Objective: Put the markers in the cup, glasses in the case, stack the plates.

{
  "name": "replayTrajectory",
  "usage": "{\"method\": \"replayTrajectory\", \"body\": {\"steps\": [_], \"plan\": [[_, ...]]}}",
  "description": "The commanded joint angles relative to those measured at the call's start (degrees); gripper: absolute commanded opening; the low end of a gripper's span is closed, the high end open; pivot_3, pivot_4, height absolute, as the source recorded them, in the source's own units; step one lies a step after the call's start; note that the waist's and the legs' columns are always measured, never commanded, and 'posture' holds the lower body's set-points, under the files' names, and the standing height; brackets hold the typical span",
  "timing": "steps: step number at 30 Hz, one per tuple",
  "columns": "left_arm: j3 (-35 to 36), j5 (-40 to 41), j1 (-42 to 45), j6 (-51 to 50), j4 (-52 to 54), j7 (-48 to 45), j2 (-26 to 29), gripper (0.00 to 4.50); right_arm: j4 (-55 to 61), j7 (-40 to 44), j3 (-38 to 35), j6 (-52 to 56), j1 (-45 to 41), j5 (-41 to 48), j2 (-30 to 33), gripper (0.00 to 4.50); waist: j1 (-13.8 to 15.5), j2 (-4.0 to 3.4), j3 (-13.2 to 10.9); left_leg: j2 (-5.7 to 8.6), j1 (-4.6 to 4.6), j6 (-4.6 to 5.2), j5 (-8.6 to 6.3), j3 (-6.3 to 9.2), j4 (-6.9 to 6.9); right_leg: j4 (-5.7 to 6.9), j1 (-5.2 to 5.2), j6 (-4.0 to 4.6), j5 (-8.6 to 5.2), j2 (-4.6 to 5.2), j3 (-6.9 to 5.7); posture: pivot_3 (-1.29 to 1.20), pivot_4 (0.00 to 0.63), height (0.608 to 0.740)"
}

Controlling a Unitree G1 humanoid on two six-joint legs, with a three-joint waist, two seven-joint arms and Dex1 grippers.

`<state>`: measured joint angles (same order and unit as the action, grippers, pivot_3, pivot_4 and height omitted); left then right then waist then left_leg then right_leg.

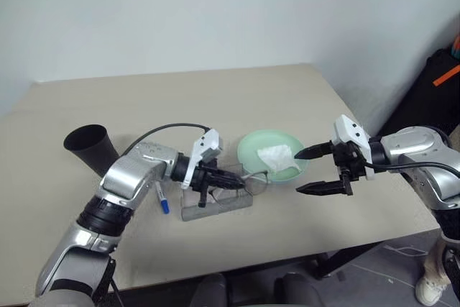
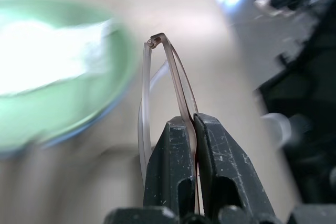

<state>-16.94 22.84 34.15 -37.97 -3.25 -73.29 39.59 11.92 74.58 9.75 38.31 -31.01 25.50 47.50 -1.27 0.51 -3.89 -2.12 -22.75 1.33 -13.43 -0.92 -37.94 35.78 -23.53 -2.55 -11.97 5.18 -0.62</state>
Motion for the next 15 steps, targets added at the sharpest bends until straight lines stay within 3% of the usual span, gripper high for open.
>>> {"method": "replayTrajectory", "body": {"steps": [1,6,15], "plan": [[-0.25,-3.70,3.90,6.20,-6.44,-1.91,-0.39,0.02,0.56,-0.58,-0.83,-1.08,-1.94,0.09,-0.37,4.46,0.10,0.00,0.00,0.00,-0.01,0.00,0.00,-0.01,-0.01,-0.01,0.00,0.00,0.00,0.00,0.00,0.00,0.000,0.740],[-0.94,-6.80,5.67,10.32,-12.79,-4.04,-1.24,0.02,1.09,-0.96,-1.02,-1.05,-1.57,0.09,-0.36,4.46,0.15,0.00,0.00,0.00,-0.05,0.00,0.00,0.00,-0.08,-0.01,0.01,0.00,0.00,0.00,0.02,0.00,0.000,0.740],[-1.82,-8.52,1.99,12.58,-11.58,-8.30,-0.12,0.02,1.47,-1.24,-1.37,-0.93,-1.01,0.26,0.09,4.46,0.14,0.00,0.00,-0.02,-0.11,0.00,0.00,0.00,-0.04,0.01,-0.08,0.01,0.01,-0.01,0.02,0.00,0.000,0.740]]}}
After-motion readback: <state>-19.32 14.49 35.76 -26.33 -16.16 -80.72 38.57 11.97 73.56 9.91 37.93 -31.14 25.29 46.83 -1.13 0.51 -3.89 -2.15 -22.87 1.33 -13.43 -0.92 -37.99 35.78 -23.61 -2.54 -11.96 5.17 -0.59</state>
